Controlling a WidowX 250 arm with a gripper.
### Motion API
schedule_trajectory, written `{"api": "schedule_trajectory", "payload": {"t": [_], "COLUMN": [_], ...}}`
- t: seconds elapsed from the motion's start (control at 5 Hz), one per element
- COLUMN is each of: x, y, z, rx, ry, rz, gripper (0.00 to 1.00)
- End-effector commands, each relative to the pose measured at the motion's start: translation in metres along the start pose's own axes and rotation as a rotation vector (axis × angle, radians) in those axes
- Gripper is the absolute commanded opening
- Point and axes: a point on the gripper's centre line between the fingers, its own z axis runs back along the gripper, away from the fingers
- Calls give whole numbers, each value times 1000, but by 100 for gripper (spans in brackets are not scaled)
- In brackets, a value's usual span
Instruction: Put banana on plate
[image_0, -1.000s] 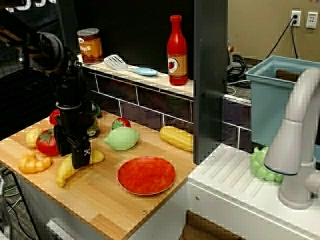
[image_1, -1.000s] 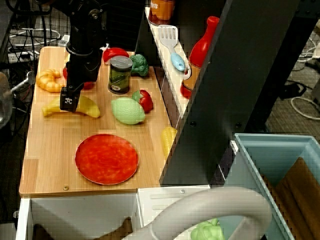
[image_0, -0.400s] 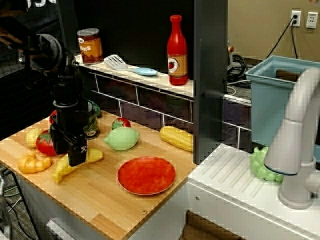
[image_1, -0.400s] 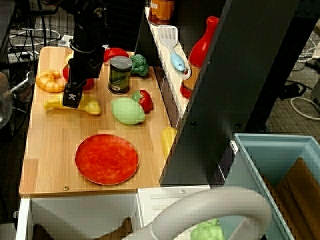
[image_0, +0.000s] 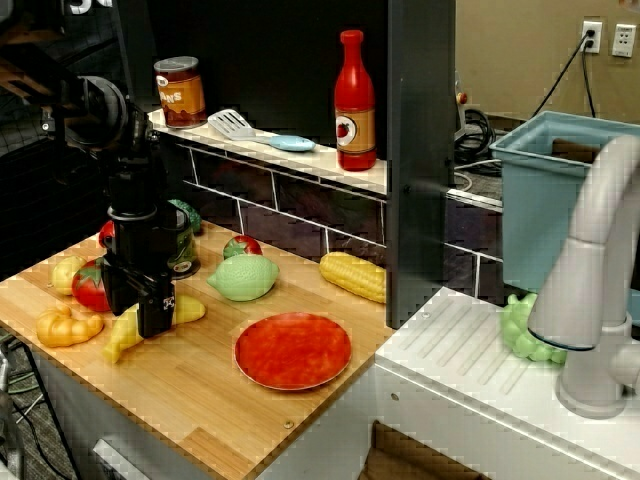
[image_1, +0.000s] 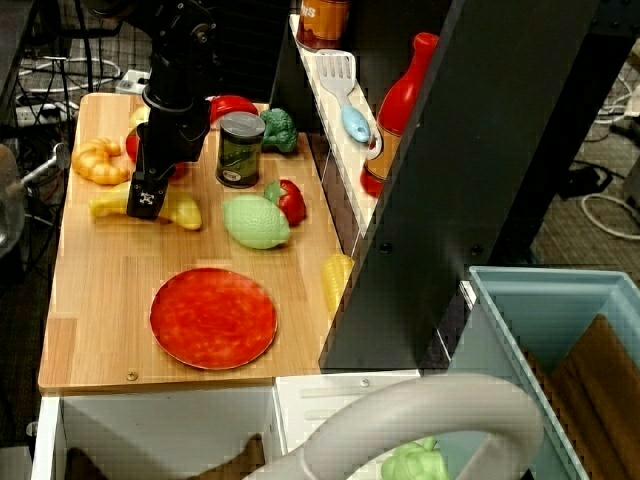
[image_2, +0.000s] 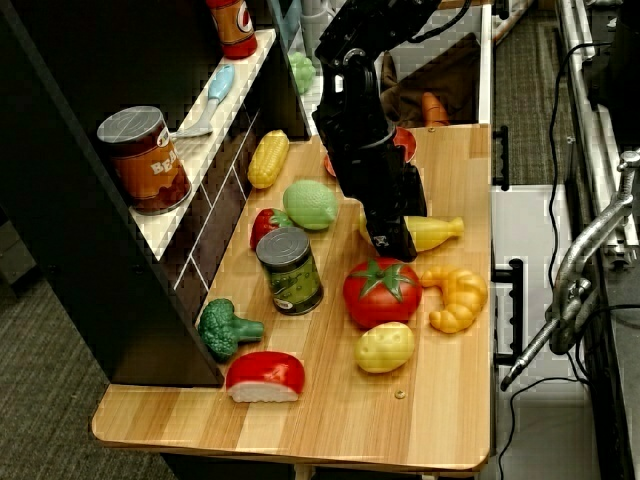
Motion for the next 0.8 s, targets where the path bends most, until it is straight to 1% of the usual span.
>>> {"api": "schedule_trajectory", "payload": {"t": [0.0, 0.2, 0.4, 0.6], "x": [3, 2, -4, -15], "y": [12, 12, -9, -29], "z": [13, 24, 70, 99], "rx": [23, -10, -126, -176], "ry": [-26, -20, -49, -85], "rz": [4, -14, -86, -143], "gripper": [0, 0, 0, 0]}}
